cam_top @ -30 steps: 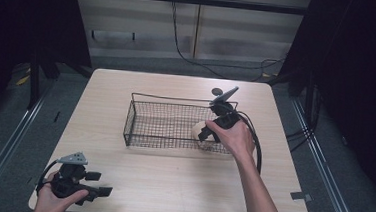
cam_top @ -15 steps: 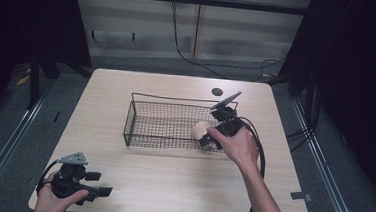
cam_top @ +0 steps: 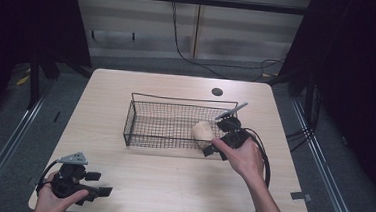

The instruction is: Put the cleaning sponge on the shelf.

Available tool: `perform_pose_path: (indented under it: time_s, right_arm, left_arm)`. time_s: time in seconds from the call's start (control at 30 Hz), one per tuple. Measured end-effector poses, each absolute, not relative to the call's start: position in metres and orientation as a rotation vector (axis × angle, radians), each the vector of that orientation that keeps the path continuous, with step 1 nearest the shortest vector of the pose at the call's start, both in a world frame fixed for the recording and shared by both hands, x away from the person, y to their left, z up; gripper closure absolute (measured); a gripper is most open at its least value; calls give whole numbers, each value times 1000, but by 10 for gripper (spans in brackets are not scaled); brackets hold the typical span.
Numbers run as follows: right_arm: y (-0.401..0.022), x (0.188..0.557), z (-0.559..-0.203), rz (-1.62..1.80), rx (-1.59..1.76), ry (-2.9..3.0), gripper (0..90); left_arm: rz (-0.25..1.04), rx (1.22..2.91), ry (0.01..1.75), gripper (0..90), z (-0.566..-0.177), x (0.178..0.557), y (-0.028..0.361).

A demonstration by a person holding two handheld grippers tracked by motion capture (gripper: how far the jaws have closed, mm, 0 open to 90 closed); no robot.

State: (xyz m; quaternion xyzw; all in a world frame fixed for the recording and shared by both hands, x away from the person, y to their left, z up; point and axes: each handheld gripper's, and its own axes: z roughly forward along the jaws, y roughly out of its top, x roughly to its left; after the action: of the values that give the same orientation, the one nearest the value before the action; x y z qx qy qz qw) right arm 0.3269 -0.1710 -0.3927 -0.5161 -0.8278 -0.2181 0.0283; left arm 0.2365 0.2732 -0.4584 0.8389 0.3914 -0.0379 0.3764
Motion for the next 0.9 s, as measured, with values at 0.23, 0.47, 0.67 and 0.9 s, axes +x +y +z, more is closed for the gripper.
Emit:
perform_pose_path:
  time_s: [0.23, 0.47, 0.67, 0.9]
  right_arm:
    - [-178, 310, -403, -695, -1601, -2558, 257]
    - [-186, 295, -418, -735, -1605, -2543, 257]
    - [-196, 280, -432, -763, -1621, -2516, 257]
    - [-209, 264, -447, -780, -1648, -2521, 254]
  left_arm:
    - [-97, 2143, 1004, 218, -459, 237, 273]
    - [-93, 2134, 1008, 218, -458, 236, 274]
    - [-94, 2126, 1016, 218, -459, 236, 274]
    - [-89, 2129, 1019, 218, -459, 237, 274]
